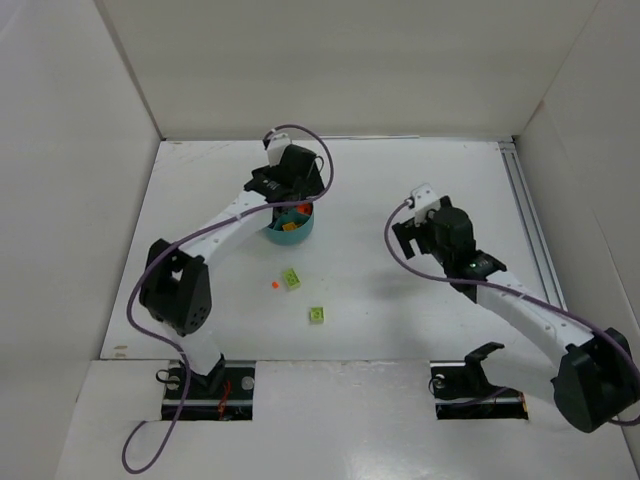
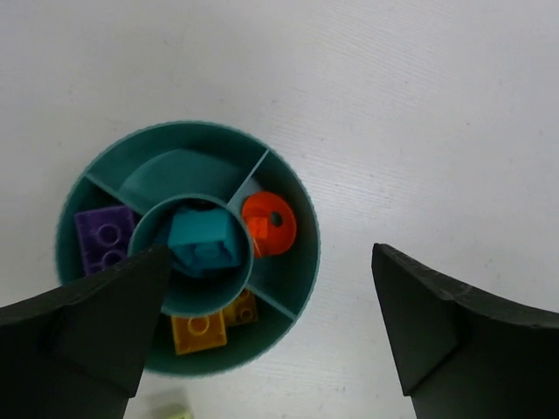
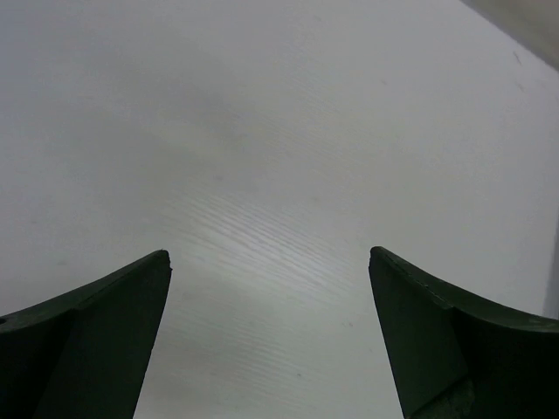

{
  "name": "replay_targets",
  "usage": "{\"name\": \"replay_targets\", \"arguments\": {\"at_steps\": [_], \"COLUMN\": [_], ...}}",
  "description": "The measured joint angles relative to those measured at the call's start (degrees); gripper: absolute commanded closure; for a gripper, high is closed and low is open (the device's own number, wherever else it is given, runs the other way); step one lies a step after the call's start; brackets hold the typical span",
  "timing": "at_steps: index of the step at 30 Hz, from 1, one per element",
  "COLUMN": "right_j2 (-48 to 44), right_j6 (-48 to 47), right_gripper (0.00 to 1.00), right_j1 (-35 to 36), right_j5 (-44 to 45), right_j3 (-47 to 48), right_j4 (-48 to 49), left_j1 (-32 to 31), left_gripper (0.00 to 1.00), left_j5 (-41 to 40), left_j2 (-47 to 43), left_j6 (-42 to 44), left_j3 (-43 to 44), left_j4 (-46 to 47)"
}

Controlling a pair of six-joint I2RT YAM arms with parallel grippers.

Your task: Sort the legos into containers by color

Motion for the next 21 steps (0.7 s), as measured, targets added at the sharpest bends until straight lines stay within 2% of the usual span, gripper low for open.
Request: {"name": "replay_targets", "arguments": {"at_steps": [3, 5, 11, 14, 16, 21], "right_j2": [1.7, 4.6, 18.9, 27.8, 33.1, 41.7], "right_j6": [-3.7, -5.1, -5.8, -5.6, -5.2, -3.9], "right_gripper": [0.03, 0.08, 0.35, 0.35, 0.38, 0.43], "right_j1": [9.1, 15.1, 28.5, 33.0, 35.0, 37.5], "right_j5": [-0.9, -2.0, -9.1, -13.5, -16.2, -19.8], "right_j3": [1.6, 4.0, 12.7, 18.4, 22.1, 28.5], "right_j4": [0.8, 1.5, 4.2, 4.7, 5.0, 4.7], "left_j1": [0.0, 0.0, 0.1, 0.4, 0.5, 0.5], "left_gripper": [0.00, 0.00, 0.00, 0.00, 0.00, 0.00], "left_j5": [0.2, -0.2, -2.9, -3.2, -3.3, -5.4], "left_j2": [-9.1, -17.0, -40.3, -47.0, -50.8, -57.3], "left_j6": [-0.6, -2.1, -11.6, -16.3, -19.1, -24.2], "left_j3": [-6.9, -12.6, -30.2, -37.1, -40.6, -42.5], "left_j4": [0.7, 0.9, -1.8, -5.3, -8.5, -14.6]}}
